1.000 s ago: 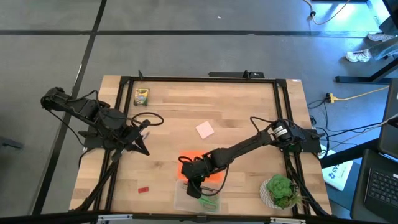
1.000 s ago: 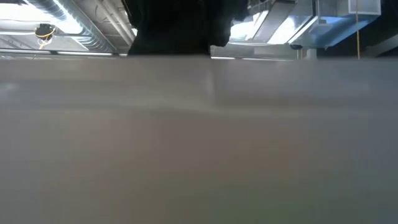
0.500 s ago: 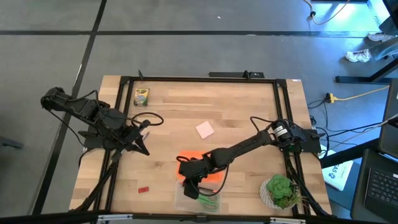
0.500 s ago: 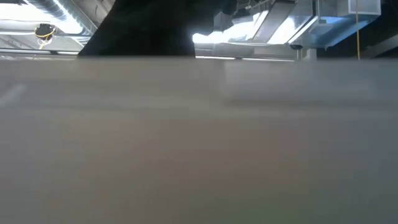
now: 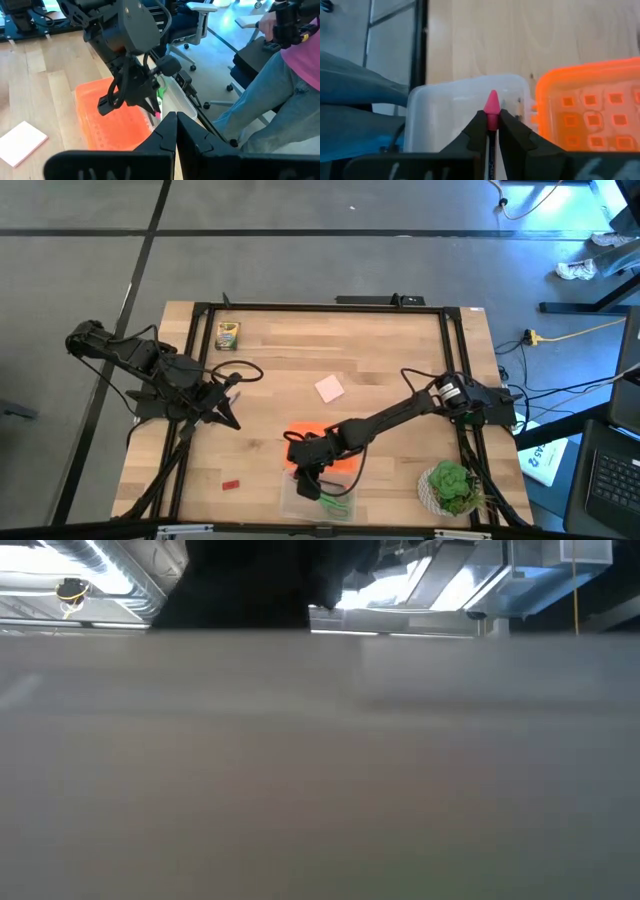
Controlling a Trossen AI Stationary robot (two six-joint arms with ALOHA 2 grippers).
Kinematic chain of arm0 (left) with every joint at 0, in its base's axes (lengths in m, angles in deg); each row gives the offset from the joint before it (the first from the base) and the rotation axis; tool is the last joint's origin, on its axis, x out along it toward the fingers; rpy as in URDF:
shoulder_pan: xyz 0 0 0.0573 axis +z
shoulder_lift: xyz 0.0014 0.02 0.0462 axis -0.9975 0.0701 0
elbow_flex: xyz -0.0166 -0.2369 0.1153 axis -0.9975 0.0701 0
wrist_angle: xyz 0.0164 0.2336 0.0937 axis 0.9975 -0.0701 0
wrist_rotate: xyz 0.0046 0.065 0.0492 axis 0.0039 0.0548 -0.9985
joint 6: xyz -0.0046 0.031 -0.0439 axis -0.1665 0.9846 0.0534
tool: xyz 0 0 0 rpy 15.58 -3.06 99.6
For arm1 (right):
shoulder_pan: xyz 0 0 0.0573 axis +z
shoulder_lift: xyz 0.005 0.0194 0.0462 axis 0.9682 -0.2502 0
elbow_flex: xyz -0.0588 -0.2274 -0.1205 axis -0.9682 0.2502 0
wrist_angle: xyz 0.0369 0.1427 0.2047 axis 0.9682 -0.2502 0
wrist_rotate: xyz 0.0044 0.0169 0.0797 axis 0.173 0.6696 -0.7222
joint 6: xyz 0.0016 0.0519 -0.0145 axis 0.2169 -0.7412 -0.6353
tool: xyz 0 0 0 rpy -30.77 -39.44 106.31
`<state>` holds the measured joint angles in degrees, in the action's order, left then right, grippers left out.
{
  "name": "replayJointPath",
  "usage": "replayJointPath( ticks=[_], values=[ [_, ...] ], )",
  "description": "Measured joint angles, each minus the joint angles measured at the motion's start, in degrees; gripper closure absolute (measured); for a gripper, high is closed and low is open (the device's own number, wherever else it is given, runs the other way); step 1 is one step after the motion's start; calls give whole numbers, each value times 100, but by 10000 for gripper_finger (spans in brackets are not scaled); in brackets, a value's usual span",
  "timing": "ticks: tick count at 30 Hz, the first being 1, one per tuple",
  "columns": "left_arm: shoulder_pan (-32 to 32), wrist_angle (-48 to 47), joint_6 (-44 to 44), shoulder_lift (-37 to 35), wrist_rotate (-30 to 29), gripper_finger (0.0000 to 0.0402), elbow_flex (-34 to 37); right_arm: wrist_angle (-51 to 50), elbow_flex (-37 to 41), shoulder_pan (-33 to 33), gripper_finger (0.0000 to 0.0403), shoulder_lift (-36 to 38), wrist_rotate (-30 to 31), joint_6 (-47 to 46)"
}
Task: Pack school essentials
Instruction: Put the dark blue pencil into the orange supply box
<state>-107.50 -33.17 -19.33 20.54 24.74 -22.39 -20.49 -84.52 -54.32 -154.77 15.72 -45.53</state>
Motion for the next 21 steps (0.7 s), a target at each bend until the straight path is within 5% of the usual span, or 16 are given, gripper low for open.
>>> replayJointPath(
  ticks=[21],
  values=[
    [0, 0, 1, 1, 1, 401, 0, -111, 0, -7, 363, -69, -1, 19]
  ],
)
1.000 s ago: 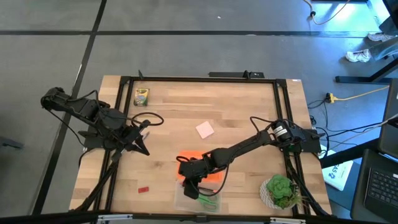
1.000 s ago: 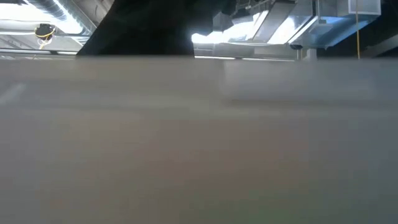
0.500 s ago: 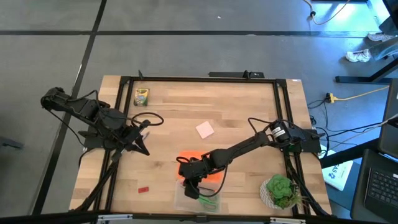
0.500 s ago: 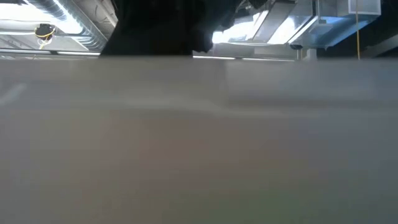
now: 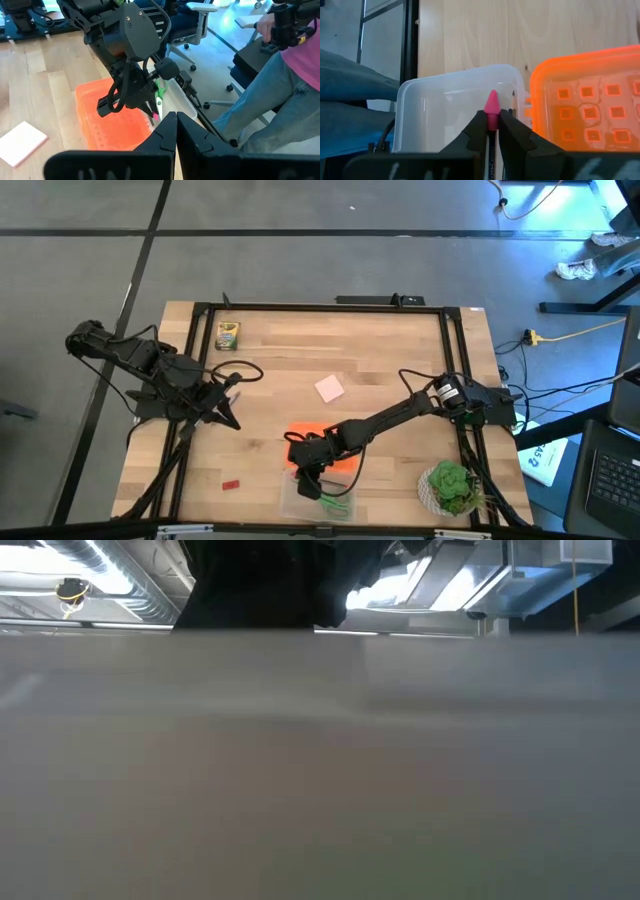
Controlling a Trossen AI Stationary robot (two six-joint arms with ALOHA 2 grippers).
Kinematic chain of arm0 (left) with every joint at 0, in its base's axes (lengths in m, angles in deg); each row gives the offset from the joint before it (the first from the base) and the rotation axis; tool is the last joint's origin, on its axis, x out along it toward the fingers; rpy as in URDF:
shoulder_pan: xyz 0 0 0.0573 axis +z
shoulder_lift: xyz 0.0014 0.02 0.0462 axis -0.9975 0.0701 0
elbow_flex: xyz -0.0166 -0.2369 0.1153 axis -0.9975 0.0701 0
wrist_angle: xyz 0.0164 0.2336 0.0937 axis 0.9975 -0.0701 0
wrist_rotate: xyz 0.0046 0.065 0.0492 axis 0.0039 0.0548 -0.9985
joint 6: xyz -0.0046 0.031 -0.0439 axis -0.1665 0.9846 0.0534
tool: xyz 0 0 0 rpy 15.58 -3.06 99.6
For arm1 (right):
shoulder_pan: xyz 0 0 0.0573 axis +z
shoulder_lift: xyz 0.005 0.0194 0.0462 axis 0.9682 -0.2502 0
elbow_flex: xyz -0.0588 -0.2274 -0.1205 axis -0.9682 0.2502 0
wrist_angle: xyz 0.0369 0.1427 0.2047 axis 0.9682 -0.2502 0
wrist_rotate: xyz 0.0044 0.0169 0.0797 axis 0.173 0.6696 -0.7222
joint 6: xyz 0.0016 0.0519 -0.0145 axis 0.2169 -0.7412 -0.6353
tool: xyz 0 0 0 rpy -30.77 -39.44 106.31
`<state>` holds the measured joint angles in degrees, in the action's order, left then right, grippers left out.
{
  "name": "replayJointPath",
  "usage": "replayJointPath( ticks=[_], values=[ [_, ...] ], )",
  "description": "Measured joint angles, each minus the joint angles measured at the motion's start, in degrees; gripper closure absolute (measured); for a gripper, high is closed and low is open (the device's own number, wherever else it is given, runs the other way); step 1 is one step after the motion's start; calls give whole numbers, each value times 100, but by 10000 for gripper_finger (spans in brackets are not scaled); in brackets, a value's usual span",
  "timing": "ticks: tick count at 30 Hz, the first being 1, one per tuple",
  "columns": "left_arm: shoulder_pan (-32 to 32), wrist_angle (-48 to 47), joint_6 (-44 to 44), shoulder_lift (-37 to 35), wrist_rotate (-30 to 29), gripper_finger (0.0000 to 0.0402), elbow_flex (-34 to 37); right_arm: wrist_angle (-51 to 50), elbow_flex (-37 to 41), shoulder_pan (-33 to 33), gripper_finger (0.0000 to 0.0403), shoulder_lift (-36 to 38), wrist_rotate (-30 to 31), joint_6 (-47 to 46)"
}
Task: Pack school essentials
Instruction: Put the dark blue pencil into the orange supply box
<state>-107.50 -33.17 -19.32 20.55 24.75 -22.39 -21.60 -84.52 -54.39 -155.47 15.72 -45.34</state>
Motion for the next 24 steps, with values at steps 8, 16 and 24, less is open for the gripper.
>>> replayJointPath(
  ticks=[8, 16, 24],
  values=[
    [0, 0, 6, 1, -1, 401, 0, 0, 0, -24, 363, 0, 0, 126],
    [1, 0, 8, -1, 0, 401, 0, 2, 0, -33, 356, 0, 0, 125],
    [1, 0, 10, 0, 1, 401, 0, 4, 0, -33, 318, 0, 0, 103]
  ],
)
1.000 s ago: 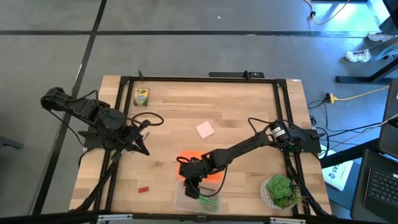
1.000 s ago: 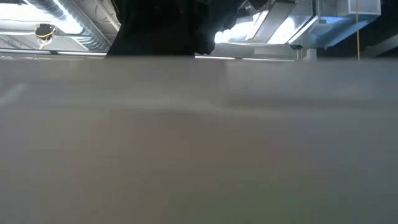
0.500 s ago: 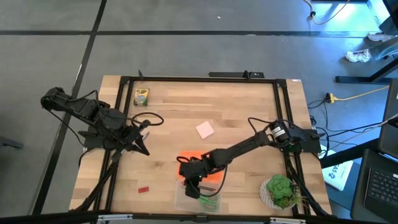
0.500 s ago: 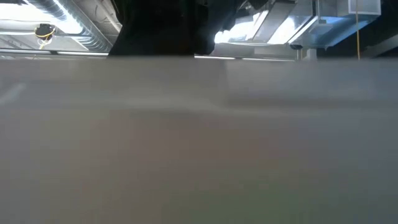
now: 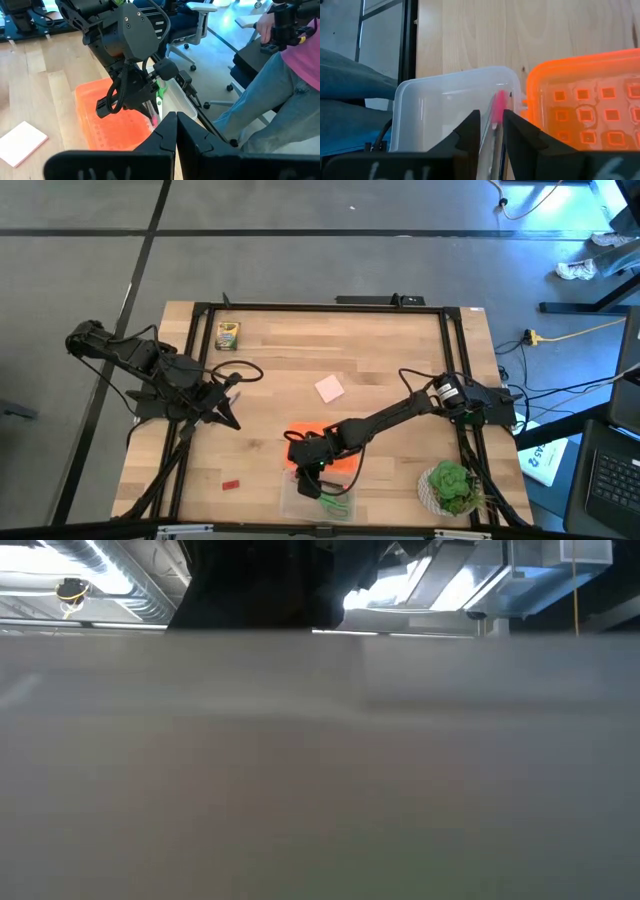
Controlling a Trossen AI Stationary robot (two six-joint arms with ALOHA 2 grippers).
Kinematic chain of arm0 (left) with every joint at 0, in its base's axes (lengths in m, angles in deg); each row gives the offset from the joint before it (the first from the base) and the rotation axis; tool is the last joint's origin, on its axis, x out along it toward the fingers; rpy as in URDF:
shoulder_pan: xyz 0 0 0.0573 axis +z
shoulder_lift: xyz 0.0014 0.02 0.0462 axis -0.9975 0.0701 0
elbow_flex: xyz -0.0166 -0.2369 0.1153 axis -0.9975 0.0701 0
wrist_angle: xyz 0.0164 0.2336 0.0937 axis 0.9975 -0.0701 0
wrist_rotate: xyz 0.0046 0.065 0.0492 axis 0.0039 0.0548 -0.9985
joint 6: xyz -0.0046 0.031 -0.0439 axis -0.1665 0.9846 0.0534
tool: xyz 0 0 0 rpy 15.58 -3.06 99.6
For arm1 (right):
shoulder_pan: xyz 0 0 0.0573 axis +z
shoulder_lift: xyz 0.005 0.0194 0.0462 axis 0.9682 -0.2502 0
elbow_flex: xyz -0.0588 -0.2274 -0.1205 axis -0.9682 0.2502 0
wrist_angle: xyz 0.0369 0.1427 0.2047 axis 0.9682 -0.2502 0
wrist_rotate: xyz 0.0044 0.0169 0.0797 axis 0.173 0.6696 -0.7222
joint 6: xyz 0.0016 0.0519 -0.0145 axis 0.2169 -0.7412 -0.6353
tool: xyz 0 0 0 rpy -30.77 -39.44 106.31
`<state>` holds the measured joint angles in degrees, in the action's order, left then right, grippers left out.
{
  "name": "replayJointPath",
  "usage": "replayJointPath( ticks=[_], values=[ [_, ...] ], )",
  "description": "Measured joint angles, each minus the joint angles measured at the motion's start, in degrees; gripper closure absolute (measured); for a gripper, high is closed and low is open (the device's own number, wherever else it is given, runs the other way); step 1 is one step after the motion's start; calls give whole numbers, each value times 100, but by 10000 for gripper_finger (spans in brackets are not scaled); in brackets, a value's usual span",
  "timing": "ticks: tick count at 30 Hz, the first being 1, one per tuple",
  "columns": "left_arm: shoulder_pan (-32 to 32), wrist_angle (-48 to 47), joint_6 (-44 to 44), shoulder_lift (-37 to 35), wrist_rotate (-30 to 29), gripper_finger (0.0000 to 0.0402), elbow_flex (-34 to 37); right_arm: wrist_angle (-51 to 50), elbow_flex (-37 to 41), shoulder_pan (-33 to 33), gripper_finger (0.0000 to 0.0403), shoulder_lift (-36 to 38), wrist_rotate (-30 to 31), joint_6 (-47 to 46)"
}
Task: Pack school essentials
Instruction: Put the dark blue pencil into the orange supply box, then put the blue pen into the orange supply box
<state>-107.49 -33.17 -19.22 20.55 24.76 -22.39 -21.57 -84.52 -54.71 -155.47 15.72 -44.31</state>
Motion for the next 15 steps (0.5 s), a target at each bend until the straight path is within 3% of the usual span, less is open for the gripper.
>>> replayJointPath(
  ticks=[12, 15],
  values=[
    [0, -1, -14, 0, 0, 401, 0, 1, 0, -16, 305, 0, 38, 7],
    [-1, -2, -374, -1, -14, 401, 0, -34, 0, -86, 305, 67, -150, 9]
  ],
)
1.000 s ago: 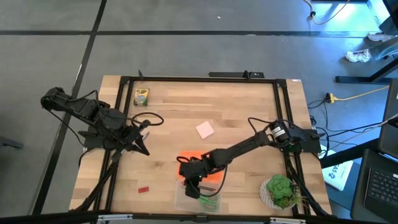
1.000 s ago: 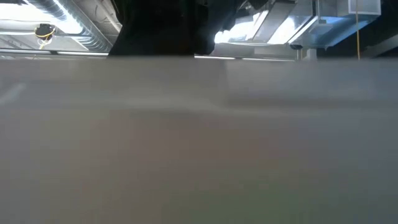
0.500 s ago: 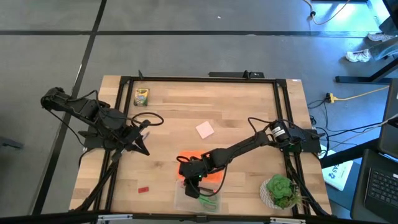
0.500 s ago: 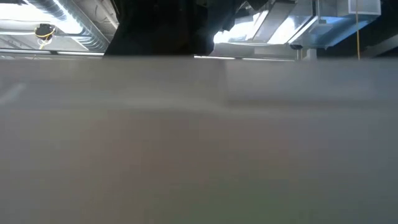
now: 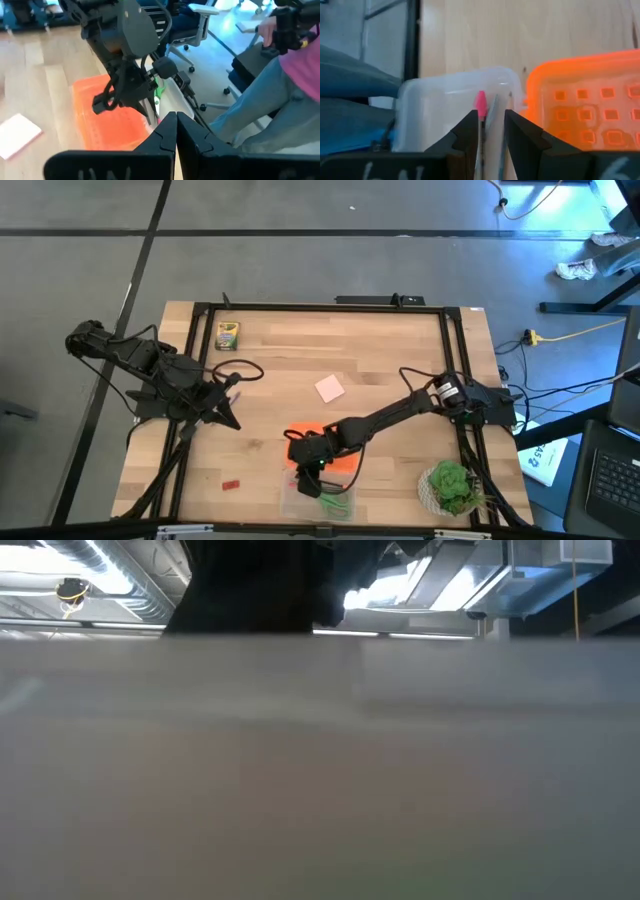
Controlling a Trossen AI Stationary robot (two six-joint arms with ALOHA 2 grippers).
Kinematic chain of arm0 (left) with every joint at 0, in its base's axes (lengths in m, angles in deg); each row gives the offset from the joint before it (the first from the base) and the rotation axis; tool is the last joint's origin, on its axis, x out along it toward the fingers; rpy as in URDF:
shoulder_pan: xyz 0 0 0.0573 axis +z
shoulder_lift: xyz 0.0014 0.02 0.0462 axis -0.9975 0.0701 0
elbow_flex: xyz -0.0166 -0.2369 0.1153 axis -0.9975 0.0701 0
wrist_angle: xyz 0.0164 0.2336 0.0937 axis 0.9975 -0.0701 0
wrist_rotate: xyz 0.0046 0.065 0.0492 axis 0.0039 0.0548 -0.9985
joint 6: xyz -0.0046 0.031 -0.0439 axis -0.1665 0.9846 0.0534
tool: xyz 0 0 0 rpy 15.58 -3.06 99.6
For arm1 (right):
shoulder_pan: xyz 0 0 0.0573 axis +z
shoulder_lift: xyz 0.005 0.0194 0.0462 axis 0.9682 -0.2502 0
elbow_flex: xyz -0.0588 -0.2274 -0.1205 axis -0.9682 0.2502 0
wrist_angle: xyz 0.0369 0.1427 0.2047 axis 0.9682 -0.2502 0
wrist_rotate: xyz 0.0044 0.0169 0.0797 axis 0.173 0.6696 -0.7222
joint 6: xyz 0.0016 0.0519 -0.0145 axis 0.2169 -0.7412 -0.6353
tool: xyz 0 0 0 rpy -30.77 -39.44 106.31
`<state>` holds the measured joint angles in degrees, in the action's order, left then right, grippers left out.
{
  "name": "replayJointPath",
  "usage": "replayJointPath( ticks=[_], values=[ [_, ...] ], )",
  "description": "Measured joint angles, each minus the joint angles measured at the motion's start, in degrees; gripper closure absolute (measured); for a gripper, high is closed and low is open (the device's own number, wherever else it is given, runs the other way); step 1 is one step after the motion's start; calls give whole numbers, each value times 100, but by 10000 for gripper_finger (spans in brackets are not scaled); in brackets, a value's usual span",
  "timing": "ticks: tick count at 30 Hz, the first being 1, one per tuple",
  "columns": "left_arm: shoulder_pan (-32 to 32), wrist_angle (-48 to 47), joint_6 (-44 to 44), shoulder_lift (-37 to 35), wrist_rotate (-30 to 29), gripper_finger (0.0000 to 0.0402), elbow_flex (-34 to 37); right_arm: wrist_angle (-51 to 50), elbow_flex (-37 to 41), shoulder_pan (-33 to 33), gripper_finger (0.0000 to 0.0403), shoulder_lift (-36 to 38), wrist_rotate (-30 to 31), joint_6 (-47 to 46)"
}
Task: Pack school essentials
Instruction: Put the blue pen into the orange supply box
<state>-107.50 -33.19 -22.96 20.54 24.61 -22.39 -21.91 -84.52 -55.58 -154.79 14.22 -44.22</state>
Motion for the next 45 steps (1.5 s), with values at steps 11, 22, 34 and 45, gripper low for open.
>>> replayJointPath(
  ticks=[11, 22, 34, 45],
  values=[
    [2, -2, -843, -487, -348, 401, 0, -66, -9, -408, 305, 699, 302, 460],
    [2, -1864, -2033, -498, -1594, 401, -837, -1566, -9, -784, 305, 1463, 352, 761],
    [2, -3646, -5257, 99, -2143, 401, -666, -2651, -9, -1489, 305, 2109, 639, 976],
    [432, -4026, -6691, 81, -1966, 401, -173, -2798, -7, -1830, 305, 2286, 280, 1580]
  ],
)
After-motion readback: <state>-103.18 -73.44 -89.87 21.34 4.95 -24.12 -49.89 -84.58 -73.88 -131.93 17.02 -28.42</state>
